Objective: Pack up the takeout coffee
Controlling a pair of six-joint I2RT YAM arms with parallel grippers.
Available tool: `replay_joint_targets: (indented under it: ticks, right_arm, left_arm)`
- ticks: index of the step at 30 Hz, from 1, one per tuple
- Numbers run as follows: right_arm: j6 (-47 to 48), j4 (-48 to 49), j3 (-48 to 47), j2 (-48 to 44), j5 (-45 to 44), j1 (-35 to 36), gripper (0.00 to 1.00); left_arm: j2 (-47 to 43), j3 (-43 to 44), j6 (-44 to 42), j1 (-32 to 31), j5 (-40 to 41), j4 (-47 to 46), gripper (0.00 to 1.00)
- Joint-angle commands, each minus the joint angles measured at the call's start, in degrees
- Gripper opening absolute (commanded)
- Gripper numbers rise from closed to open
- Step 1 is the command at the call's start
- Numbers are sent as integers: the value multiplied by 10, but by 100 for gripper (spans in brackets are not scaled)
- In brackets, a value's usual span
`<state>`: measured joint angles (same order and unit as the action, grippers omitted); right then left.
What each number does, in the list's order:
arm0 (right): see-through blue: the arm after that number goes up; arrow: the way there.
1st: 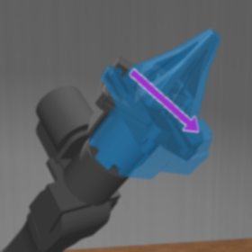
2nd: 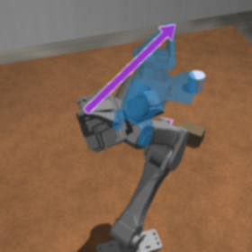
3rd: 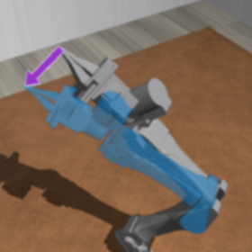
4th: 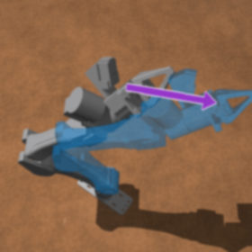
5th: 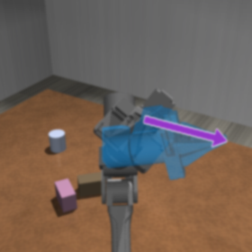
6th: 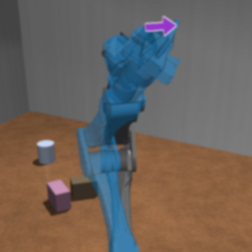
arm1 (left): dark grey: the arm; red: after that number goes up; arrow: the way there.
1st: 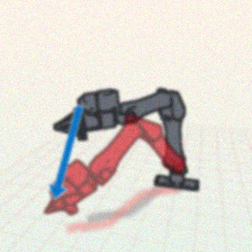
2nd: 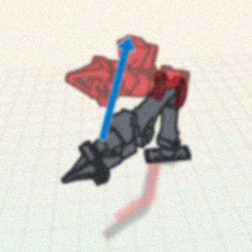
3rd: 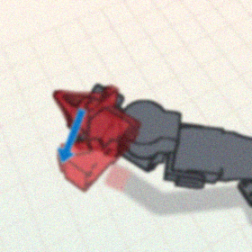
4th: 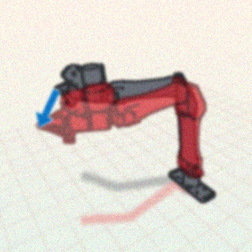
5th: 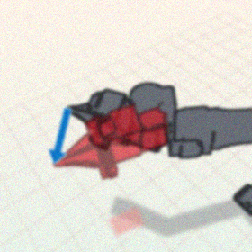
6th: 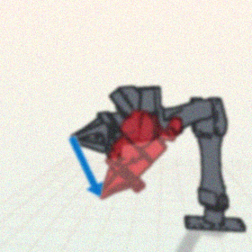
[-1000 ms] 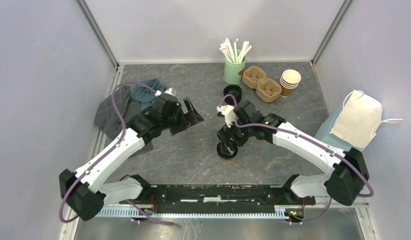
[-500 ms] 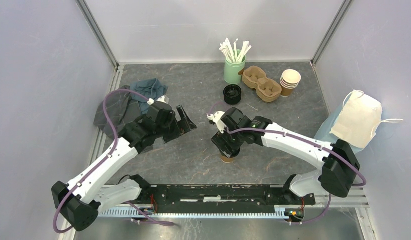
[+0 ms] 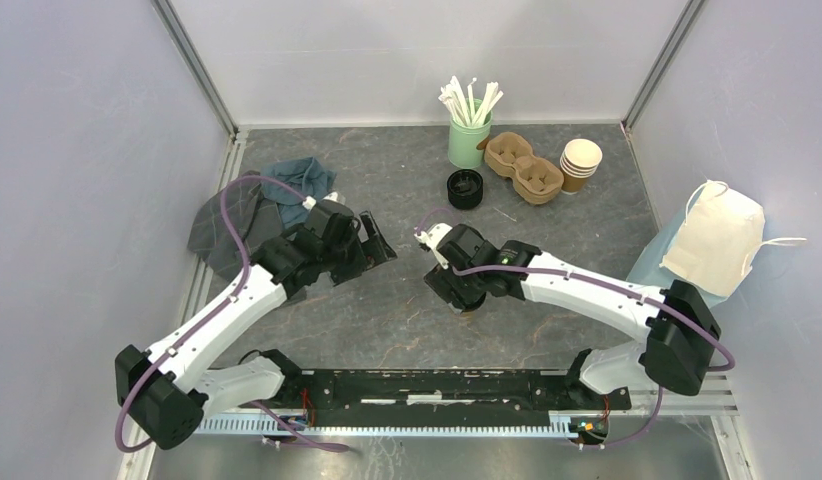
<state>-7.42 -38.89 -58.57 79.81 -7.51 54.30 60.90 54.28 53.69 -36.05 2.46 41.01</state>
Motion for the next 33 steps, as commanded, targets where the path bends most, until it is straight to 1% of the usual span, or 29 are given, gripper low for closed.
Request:
replay_joint_targets:
  ticks: [1,3,5,10,12,13,16,17,19,24,28,30,33]
  right_arm:
    - [-17,5,10,-11,-140,-1,70]
    - [-11,17,17,-7,-164,-18,70]
    - [2,43,27,-9,-171,-55,70]
    - [42,99,37,8,-160,-200,71]
    - [51,118,35,22,-150,-249,71]
    - [49,123,32,30,-145,-270,71]
    - [42,116,14,47,-134,-322,72]
    - [41,113,10,47,-133,-332,73]
    - [38,107,11,41,-135,-344,73]
    - [19,112,26,18,-126,-348,76]
    - [-2,100,20,25,-112,-349,80]
    - [-9,94,17,27,-111,-350,86]
    - [-16,77,2,22,-122,-352,91]
  left_arm:
    - [21,33,-14,4,-7,-34,98]
    - [33,42,-18,4,-11,-39,98]
    - [47,53,-25,4,-14,-42,98]
    - [87,99,-63,8,-20,-41,98]
    - [113,128,-89,12,-22,-39,99]
    - [130,145,-107,14,-36,-37,98]
    - [181,221,-166,20,-45,-6,98]
    - [195,256,-192,20,-46,9,98]
    - [215,289,-225,21,-46,19,98]
    - [239,337,-288,27,-45,37,98]
    - [238,352,-319,39,-47,45,98]
    - [242,357,-331,45,-53,47,98]
    - [246,362,-346,49,-54,52,98]
